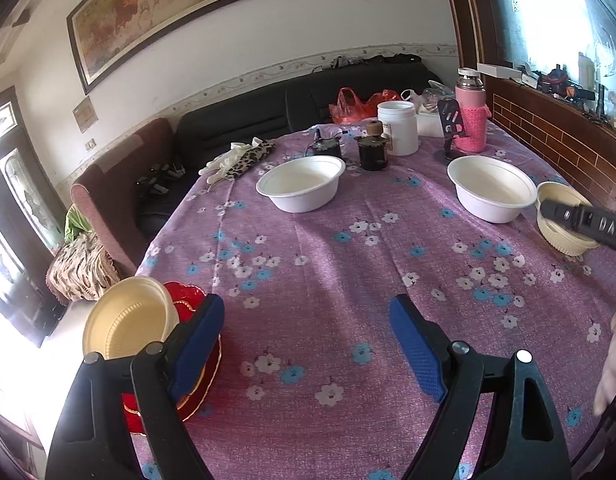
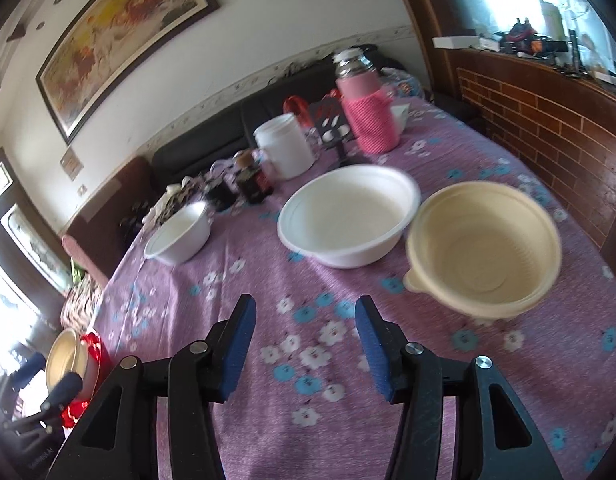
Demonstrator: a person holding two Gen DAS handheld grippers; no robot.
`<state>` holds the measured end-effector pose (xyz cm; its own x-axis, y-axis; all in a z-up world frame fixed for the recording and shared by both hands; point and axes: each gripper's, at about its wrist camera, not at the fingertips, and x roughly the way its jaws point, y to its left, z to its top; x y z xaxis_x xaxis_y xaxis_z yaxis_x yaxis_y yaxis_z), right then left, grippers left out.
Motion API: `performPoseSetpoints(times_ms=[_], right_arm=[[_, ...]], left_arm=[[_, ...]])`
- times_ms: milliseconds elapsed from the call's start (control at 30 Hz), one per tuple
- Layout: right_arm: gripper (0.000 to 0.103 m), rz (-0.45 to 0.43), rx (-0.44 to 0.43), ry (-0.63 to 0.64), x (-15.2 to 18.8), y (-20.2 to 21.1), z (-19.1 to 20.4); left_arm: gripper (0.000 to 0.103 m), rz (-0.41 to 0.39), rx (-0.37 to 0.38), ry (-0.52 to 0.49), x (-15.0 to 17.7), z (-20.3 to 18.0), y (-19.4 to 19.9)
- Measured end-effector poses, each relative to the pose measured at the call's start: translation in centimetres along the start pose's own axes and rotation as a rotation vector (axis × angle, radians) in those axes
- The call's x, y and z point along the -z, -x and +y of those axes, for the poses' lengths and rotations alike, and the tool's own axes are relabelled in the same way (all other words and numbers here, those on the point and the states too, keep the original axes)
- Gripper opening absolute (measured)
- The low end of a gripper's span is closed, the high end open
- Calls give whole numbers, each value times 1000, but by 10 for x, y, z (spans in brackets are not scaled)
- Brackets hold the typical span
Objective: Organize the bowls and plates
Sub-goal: 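Move both grippers toward the large white bowl on the table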
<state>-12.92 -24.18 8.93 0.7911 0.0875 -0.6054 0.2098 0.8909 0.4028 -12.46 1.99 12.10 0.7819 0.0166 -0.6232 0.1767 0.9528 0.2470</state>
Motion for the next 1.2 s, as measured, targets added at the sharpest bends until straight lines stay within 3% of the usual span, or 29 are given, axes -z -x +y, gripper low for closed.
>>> performPoseSetpoints(times_ms=[367,700,967,1200], right_arm=[[56,-102,57,-46,-40,30,-30],[59,-175,165,-39,-89,45,-60],[59,-107,174,-121,-116,13,-104],[59,-28,156,-138,-123,-24,-120]], left_arm=[[84,13,18,-14,-2,-7,-8],[84,96,227,65,-39,-12,-35],[84,199,360,109,-62,-40,-73],[84,268,384,141,-64,-56,-104]])
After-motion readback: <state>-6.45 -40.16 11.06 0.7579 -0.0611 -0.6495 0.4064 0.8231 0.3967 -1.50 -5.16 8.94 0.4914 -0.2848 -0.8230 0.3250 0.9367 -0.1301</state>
